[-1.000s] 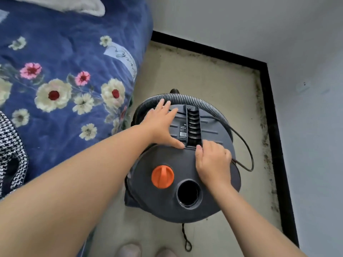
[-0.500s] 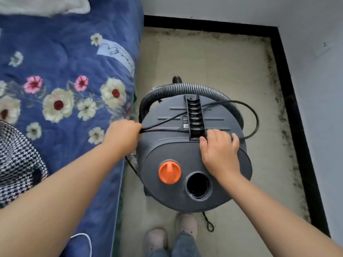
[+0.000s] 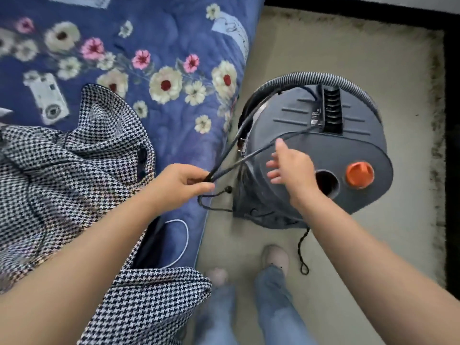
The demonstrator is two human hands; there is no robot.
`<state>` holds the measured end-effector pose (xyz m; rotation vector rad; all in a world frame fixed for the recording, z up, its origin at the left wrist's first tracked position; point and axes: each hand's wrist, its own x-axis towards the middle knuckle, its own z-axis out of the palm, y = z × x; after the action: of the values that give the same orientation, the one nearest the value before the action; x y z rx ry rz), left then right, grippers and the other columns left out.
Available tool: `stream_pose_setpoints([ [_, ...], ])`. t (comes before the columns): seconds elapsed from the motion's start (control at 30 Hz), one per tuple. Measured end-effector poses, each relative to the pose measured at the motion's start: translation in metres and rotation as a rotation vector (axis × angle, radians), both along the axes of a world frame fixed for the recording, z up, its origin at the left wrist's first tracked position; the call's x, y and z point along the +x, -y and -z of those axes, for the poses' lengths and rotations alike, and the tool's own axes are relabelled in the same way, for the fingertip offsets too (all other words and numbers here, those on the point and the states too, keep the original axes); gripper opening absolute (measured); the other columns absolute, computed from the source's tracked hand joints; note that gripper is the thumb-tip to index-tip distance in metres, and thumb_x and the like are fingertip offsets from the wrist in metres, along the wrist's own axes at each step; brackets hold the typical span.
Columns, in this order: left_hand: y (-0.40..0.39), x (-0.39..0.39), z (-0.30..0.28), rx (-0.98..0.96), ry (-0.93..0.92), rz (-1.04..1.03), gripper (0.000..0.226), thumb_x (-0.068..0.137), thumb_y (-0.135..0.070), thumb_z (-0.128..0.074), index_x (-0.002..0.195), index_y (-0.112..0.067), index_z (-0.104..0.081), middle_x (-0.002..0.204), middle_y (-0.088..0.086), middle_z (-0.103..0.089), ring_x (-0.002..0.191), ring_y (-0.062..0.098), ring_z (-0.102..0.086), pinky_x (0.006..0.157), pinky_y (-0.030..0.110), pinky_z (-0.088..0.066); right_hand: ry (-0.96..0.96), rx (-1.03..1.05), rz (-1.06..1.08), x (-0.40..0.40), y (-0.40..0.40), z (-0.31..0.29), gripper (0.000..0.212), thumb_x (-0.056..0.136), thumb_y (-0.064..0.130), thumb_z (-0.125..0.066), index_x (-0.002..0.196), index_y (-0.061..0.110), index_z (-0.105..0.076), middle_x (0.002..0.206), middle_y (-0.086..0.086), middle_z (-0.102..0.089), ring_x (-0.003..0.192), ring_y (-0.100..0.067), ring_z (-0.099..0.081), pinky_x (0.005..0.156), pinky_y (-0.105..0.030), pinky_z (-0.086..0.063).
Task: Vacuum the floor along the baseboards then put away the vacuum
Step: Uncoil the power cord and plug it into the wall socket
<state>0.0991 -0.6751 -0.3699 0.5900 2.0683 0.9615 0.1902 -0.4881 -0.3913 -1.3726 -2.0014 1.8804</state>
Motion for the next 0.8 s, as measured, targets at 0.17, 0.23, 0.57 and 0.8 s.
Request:
stream_pose_setpoints([
  [0.17,0.059,0.019,0.009,-0.119,-0.002,0.111,0.005,0.083,-0.012,-0.068,0.086,-0.01,-0.071,0.053,-0.016,-0.058,0.057,-0.008,-0.049,0.065,0.013,-0.042,-0.321,-0.789,0.369,-0.018,0.053,-0.017,0.031,0.102,0.021,-0.029,0.08,0.011,-0.048,0.05,0.0,-0.057,0.051,-0.014,-0.057,0.065,-0.031,-0.046],
  [0.23,0.071,0.024,0.014,-0.188,-0.021,0.136,0.032,0.077,-0.043,-0.063,0.077,-0.011,-0.063,0.068,-0.003,-0.057,0.067,0.01,-0.051,0.076,0.026,-0.046,-0.274,-0.677,0.378,-0.006,0.064,-0.02,0.028,0.099,0.009,-0.028,0.079,0.01,-0.047,0.048,0.0,-0.041,0.037,-0.011,-0.04,0.049,-0.023,-0.044],
  [0.57,0.002,0.093,0.0,-0.229,0.075,0.17,0.045,0.094,-0.038,-0.048,0.128,-0.009,-0.05,0.119,0.007,-0.061,0.099,0.019,-0.059,0.081,0.028,-0.043,-0.137,-0.428,0.224,0.173,0.058,-0.062,0.029,0.1,0.01,-0.03,0.078,0.007,-0.048,0.04,0.007,-0.026,0.031,-0.001,-0.018,0.032,-0.009,-0.012],
  [0.8,-0.112,0.202,-0.027,-0.154,1.059,-0.34,0.045,0.095,-0.029,-0.049,0.133,-0.008,-0.036,0.116,0.027,-0.051,0.096,0.034,-0.062,0.076,0.041,-0.05,-0.145,-0.427,0.087,0.313,0.033,-0.094,0.021,0.077,0.027,-0.057,0.067,0.009,-0.059,0.039,0.01,-0.028,0.034,-0.002,-0.021,0.037,-0.012,-0.013],
])
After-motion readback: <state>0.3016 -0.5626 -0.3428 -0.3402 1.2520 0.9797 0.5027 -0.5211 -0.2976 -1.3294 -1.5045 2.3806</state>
